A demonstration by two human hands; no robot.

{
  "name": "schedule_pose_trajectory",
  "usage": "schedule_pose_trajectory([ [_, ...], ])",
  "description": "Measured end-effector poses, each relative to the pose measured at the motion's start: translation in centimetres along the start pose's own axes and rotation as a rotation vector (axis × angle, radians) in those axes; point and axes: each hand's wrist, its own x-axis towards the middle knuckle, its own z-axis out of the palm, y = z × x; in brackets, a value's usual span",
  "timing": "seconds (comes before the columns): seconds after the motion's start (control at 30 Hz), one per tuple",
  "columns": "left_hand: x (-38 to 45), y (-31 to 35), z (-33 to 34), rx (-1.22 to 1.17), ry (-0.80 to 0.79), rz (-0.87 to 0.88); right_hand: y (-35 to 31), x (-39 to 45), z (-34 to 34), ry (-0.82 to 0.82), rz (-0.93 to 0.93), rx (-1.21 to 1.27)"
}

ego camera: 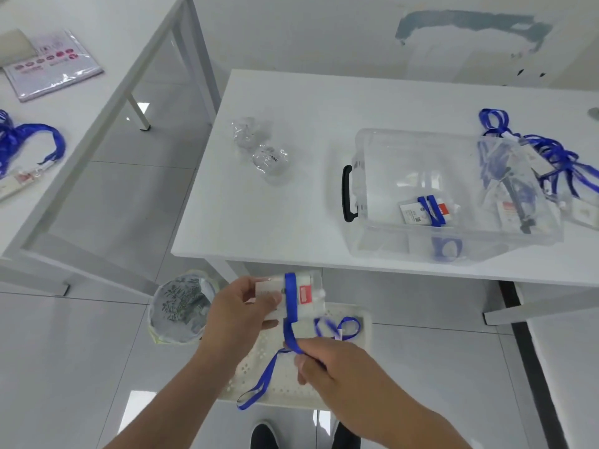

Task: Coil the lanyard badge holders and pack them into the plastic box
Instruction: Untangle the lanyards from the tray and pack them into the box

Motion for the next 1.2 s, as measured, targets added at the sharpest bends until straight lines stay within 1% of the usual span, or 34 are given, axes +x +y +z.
schedule_pose_trajectory([
  [0.03, 0.0, -0.4, -0.4, 0.152, -0.010, 0.074, -0.4, -0.1, -0.4, 0.007, -0.027, -0.098],
  [0.1, 0.1, -0.9, -1.2, 0.396, -0.109, 0.172, -1.3, 0.1, -2.0, 0.073, -0.073, -0.203],
  [0.13, 0.0, -0.8, -1.6, 0.492, -0.182, 0.182, -1.7, 0.3, -3.0, 0.101, -0.076, -0.198],
  [0.17, -0.3, -0.4, -1.9, 0.548, -0.265, 0.163, -2.1, 0.6, -4.2, 0.121, -0.054, -0.139],
  [0.2, -0.6, 0.2, -2.4, 0.539, -0.362, 0.121, -2.2, 0.9, -5.2, 0.136, -0.024, -0.039],
  [0.23, -0.9, 0.7, -2.8, 0.455, -0.473, 0.066, -2.2, 1.3, -6.0, 0.145, -0.005, 0.073],
  [0.27, -1.2, 1.4, -3.3, 0.315, -0.579, 0.006, -2.2, 1.6, -6.7, 0.162, -0.005, 0.186],
  [0.3, -1.5, 1.9, -3.7, 0.143, -0.647, -0.066, -1.8, 2.0, -6.8, 0.187, 0.002, 0.294],
  [0.33, -1.8, 2.5, -4.1, -0.038, -0.675, -0.125, -1.6, 2.2, -6.7, 0.214, 0.028, 0.376],
  [0.37, -2.0, 2.8, -4.3, -0.204, -0.656, -0.170, -1.3, 2.3, -6.1, 0.237, 0.058, 0.411],
  [0.4, -2.0, 2.9, -4.2, -0.336, -0.601, -0.199, -1.1, 2.1, -5.1, 0.241, 0.087, 0.417],
  [0.47, -2.0, 3.2, -3.9, -0.479, -0.453, -0.199, -1.6, 1.0, -2.6, 0.181, 0.141, 0.366],
  [0.5, -2.1, 3.3, -3.5, -0.481, -0.367, -0.177, -2.2, 0.1, -1.3, 0.134, 0.140, 0.322],
  [0.53, -2.1, 3.2, -3.3, -0.430, -0.273, -0.147, -3.2, -0.7, -0.3, 0.092, 0.124, 0.267],
  [0.6, -2.2, 3.0, -3.1, -0.229, -0.125, -0.067, -4.5, -1.7, 0.6, 0.037, 0.065, 0.116],
  [0.63, -2.2, 2.9, -3.1, -0.117, -0.100, -0.020, -4.8, -1.9, 0.6, 0.037, 0.044, 0.022],
  [0.7, -2.7, 3.3, -3.1, 0.067, -0.145, 0.051, -5.5, -2.4, -1.0, 0.091, 0.041, -0.196],
  [0.73, -3.0, 3.8, -3.0, 0.117, -0.184, 0.067, -5.7, -2.6, -2.3, 0.144, 0.031, -0.290],
  [0.77, -3.3, 4.3, -2.8, 0.138, -0.221, 0.073, -5.8, -2.9, -3.6, 0.228, -0.019, -0.373],
  [0.8, -3.6, 4.9, -2.7, 0.145, -0.256, 0.079, -5.7, -3.2, -5.0, 0.307, -0.049, -0.412],
  [0.87, -4.2, 6.5, -1.9, 0.128, -0.341, 0.093, -5.6, -4.0, -8.1, 0.435, -0.091, -0.371],
  [0.9, -4.6, 7.4, -1.6, 0.101, -0.387, 0.095, -5.6, -4.0, -9.5, 0.453, -0.094, -0.319],
  [0.97, -4.9, 9.6, -0.2, 0.049, -0.463, 0.087, -5.7, -4.2, -12.6, 0.426, -0.069, -0.183],
  [1.1, -4.4, 14.0, 3.6, -0.033, -0.485, 0.105, -4.4, -4.1, -18.6, 0.433, -0.059, 0.036],
  [1.2, -3.2, 17.1, 7.4, -0.035, -0.449, 0.144, -2.6, -2.7, -23.5, 0.488, -0.045, 0.085],
])
